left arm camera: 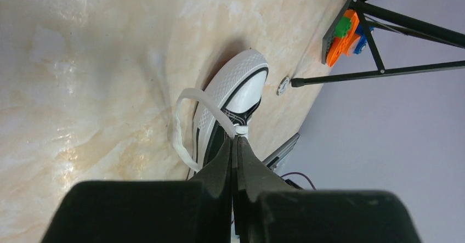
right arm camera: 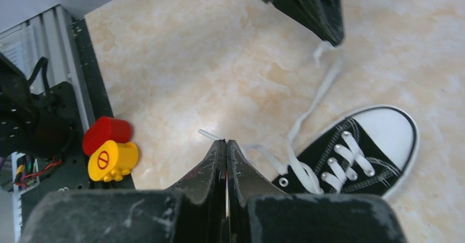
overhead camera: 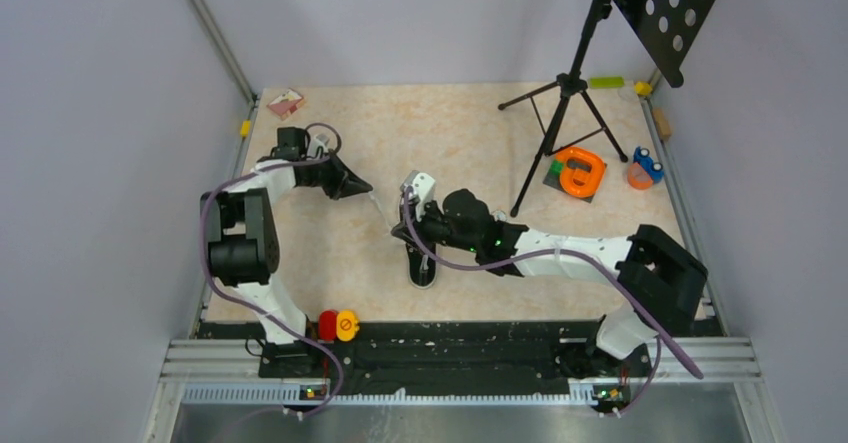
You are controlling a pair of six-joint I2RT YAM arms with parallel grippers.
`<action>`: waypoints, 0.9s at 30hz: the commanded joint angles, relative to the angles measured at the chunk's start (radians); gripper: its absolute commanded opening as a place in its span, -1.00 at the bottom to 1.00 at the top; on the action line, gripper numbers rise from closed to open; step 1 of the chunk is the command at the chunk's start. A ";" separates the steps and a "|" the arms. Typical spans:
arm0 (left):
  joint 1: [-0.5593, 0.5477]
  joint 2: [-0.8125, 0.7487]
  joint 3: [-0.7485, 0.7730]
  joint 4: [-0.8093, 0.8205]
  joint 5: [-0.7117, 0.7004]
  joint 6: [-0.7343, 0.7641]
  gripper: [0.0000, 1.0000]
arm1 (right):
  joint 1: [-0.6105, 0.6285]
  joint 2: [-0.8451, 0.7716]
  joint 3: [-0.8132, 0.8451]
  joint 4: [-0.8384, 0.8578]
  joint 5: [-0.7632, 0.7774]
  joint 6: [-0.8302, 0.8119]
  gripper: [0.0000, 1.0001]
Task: Tie the shoes
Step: Cross the shoelace with the shoelace.
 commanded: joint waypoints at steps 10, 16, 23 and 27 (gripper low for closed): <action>0.004 -0.202 -0.103 -0.113 -0.092 0.113 -1.00 | -0.108 -0.212 -0.180 0.109 0.172 0.127 -1.00; -0.018 -0.285 -0.168 -0.148 -0.114 0.151 -1.00 | -0.108 -0.223 -0.209 0.103 0.182 0.163 -1.00; -0.041 -0.409 -0.173 -0.221 -0.229 0.195 -0.52 | -0.109 -0.279 -0.274 0.112 0.168 0.240 -1.00; -0.065 -0.510 -0.120 -0.190 -0.321 0.183 0.30 | -0.104 -0.328 -0.280 0.076 0.147 0.267 -1.00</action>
